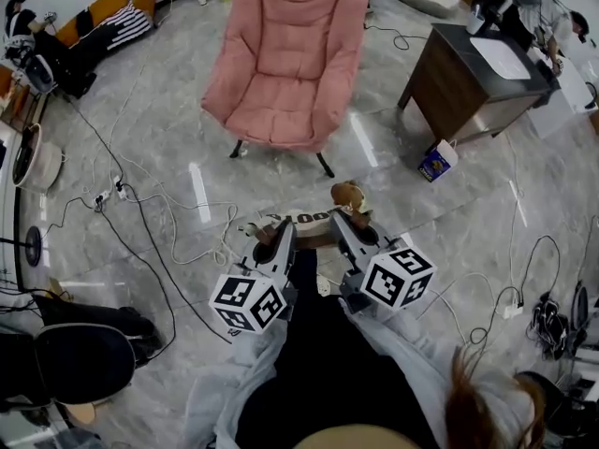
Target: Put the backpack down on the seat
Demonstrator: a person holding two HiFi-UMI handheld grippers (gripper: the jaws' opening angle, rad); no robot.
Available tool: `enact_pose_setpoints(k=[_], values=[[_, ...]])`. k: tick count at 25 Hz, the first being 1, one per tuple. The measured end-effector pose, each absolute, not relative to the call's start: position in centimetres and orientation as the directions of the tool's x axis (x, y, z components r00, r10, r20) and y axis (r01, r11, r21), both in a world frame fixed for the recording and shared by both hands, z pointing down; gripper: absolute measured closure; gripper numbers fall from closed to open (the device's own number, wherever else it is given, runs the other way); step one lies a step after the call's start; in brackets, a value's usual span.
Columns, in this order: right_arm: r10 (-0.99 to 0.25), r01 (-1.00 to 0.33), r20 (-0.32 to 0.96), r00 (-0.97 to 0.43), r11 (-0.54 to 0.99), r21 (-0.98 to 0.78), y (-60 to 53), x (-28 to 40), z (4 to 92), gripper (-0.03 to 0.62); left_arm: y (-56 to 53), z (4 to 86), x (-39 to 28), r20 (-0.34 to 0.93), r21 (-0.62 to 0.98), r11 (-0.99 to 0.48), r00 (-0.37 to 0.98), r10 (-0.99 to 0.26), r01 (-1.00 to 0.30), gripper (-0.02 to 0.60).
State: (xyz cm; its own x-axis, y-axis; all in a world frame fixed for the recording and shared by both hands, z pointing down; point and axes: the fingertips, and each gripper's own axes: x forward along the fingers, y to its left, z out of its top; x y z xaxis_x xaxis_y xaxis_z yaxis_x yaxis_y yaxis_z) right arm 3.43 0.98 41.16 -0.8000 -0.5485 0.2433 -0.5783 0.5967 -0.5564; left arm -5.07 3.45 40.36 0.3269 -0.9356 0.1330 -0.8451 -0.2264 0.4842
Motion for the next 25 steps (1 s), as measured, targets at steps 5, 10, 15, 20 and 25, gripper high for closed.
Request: enact_pose_setpoints(k=[5,10,15,20,25], values=[[-0.553,-0.58,0.241,-0.797,0.595,-0.556,-1.8,2.5,41.9,0.586,0.2,40.4,-6.1,0.133,0.452,-0.238,0.329,-0.935,-0.86,0.568],[-0.536,-0.585,0.271,-0.8,0.592,-0.555,-5.8,0.7,42.6,0.586,-4.1,40.5,-8.0,0.137,0.441,-0.231,0.32,-0.937,-0.867,0.568],[-0.507,-0.588,0.312,-0.803,0.59,-0.554,-10.5,-1.7,43.0,0.586,-8.8,41.0,-10.2,0.17,0.451,-0.207,0.311,-0.935,-0.868,0.568],[-0.513,-0.6,0.324,-0.795,0.584,-0.547,-15.2,-4.3,42.6,0.586,-13.3,40.7,-12.7,0.18,0.465,-0.213,0.327,-0.928,-0.859,0.568],[-0.517,-0.601,0.324,-0.792,0.567,-0.564,-19.2,-6.8,42.3,0.586,-17.3,40.6,-15.2,0.177,0.488,-0.219,0.342,-0.923,-0.845,0.568]])
